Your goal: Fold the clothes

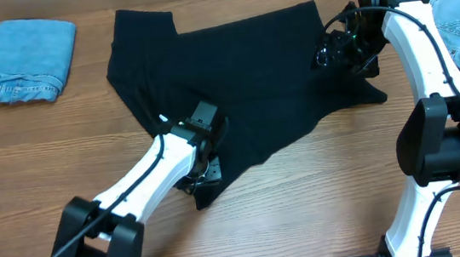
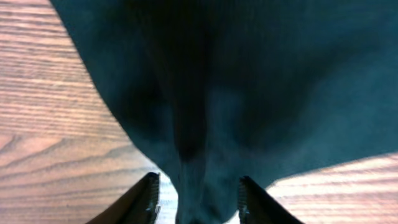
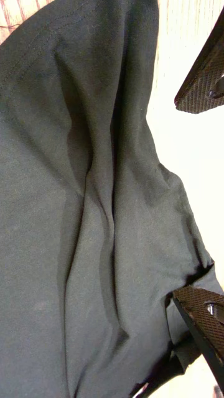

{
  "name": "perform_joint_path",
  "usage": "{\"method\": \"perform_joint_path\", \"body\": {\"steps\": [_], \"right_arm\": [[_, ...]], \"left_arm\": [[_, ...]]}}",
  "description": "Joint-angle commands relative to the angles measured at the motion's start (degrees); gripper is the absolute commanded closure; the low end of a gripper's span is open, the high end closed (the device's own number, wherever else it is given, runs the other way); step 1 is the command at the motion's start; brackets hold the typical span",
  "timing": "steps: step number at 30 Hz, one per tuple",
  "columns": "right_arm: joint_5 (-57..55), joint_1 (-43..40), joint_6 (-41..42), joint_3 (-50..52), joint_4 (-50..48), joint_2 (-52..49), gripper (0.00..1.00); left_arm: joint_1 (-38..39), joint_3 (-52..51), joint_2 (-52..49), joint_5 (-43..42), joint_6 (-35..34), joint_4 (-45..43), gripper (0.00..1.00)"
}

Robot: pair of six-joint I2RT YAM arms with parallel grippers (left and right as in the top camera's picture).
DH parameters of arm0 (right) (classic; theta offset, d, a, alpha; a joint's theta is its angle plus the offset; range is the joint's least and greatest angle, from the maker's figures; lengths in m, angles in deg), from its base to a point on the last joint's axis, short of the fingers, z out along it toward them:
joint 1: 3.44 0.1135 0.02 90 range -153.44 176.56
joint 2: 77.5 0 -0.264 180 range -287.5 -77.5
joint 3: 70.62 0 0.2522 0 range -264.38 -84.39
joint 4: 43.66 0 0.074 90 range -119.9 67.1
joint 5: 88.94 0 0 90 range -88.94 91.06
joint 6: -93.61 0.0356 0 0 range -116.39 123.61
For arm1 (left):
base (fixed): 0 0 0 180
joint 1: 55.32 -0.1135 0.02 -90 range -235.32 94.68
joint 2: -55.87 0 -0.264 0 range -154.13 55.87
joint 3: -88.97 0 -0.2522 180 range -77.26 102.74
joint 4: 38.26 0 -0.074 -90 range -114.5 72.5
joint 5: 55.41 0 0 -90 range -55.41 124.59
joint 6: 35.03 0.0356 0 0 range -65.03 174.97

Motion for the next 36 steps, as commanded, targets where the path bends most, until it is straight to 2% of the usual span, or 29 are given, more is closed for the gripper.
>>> {"method": "perform_joint_path", "body": {"steps": [1,2,6,13,17,23,36], "right_arm": [[-0.4,-0.1,0.0,-0.4,-0.1,0.5,0.07],[-0.4,-0.1,0.0,-0.4,-0.1,0.5,0.07],[-0.4,-0.1,0.0,-0.4,-0.1,0.5,0.07],[-0.4,-0.1,0.0,-0.4,-0.6,0.5,0.06],[-0.4,-0.1,0.0,-0.4,-0.5,0.5,0.06],[-0.4,-0.1,-0.2,-0.4,0.0,0.5,0.06],[-2.6,-0.1,-0.2,-0.4,5.0,0.5,0.04]], "left_arm": [[-0.4,-0.4,-2.3,1.5,1.9,-0.1,0.68],[-0.4,-0.4,-2.6,1.6,1.9,0.3,0.76],[-0.4,-0.4,-2.8,6.3,0.7,3.9,0.96],[-1.5,-0.4,-2.7,15.0,-5.0,14.4,0.96],[-6.4,-0.4,-2.7,16.4,-7.7,17.6,0.96],[-15.4,-0.4,-2.8,16.5,-6.0,17.1,0.96],[-24.6,-0.4,-2.8,19.3,-2.3,16.9,0.96]]}}
